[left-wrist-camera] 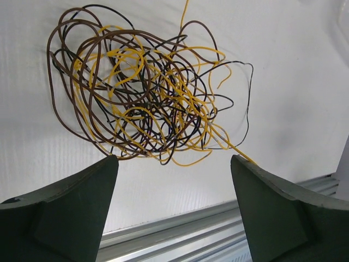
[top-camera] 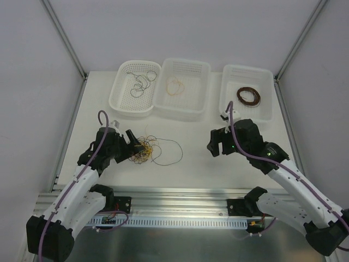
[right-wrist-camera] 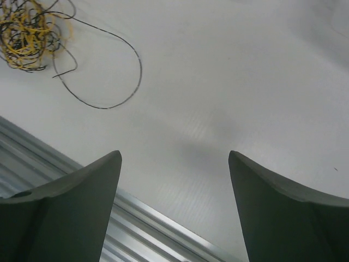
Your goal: Untangle the cables
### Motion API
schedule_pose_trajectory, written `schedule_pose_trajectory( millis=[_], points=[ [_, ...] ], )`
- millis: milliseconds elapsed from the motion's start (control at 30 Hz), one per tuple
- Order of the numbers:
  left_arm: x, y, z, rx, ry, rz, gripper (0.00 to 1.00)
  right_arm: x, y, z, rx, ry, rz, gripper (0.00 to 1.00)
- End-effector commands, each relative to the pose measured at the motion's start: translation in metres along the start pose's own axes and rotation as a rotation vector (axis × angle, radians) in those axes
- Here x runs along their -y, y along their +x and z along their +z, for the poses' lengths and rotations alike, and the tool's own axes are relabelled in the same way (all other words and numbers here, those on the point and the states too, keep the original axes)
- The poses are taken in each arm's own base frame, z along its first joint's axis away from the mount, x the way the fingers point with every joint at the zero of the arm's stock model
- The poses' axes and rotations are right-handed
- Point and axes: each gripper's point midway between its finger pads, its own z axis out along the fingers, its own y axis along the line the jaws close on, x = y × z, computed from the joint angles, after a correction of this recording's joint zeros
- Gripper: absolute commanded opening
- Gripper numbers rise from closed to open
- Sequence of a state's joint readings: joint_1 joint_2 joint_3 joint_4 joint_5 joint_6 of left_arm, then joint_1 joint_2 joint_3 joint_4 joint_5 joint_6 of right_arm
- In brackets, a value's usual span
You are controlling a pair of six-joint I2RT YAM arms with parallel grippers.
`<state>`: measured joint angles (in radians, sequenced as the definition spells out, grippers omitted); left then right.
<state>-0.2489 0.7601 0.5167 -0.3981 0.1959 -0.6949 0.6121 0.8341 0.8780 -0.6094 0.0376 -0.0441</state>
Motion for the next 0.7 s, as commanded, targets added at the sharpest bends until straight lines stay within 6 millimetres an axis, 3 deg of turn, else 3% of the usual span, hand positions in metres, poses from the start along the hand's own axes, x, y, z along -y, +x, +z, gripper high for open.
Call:
schedule_pose_trajectory(
  millis=[0,100,267,333,467,533,567,667],
  points=[
    [0.005,0.012,0.003,-0.07,0.032,0.023,0.84,-0.046,-0.025,0.018,0.092,-0.172,-0.005,0.84],
    [0.009,0.013,0.012,-0.08,0.035,0.046,0.81,-0.079,-0.023,0.034,0.079,-0.259,-0.01,0.85],
    [0.004,0.018,0.039,-0.1,-0.033,0.097,0.7,-0.11,-0.022,0.053,0.076,-0.334,-0.021,0.85],
    [0.012,0.026,0.045,-0.124,-0.036,0.135,0.65,-0.124,-0.022,0.062,0.08,-0.366,-0.026,0.85],
    [0.013,0.038,0.059,-0.165,-0.07,0.175,0.37,-0.149,-0.028,0.076,0.106,-0.456,-0.031,0.84],
    [0.02,0.044,0.062,-0.175,-0.053,0.206,0.27,-0.159,-0.021,0.085,0.087,-0.485,-0.043,0.83],
    [0.022,0.046,0.063,-0.176,-0.048,0.214,0.17,-0.165,-0.025,0.086,0.104,-0.511,-0.05,0.82],
    [0.034,0.053,0.064,-0.201,-0.005,0.267,0.06,-0.182,-0.017,0.09,0.101,-0.593,-0.102,0.79]
  ],
)
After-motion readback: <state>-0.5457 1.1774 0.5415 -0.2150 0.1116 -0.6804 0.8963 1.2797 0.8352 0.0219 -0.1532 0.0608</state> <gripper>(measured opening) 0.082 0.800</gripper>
